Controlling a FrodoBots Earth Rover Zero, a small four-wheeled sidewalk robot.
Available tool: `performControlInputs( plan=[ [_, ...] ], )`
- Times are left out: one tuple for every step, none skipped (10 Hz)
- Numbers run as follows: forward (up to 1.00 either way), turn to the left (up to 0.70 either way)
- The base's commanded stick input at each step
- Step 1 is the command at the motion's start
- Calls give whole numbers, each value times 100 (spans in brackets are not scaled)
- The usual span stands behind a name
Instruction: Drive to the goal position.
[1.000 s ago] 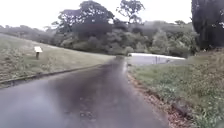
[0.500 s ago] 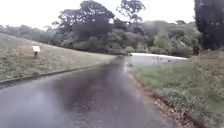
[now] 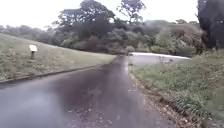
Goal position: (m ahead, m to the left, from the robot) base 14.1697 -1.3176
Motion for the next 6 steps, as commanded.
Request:
performControlInputs(
  plan=[
    [45, 2],
    [45, 2],
    [45, 2],
    [45, 2],
    [45, 2],
    [45, 2]
  ],
)
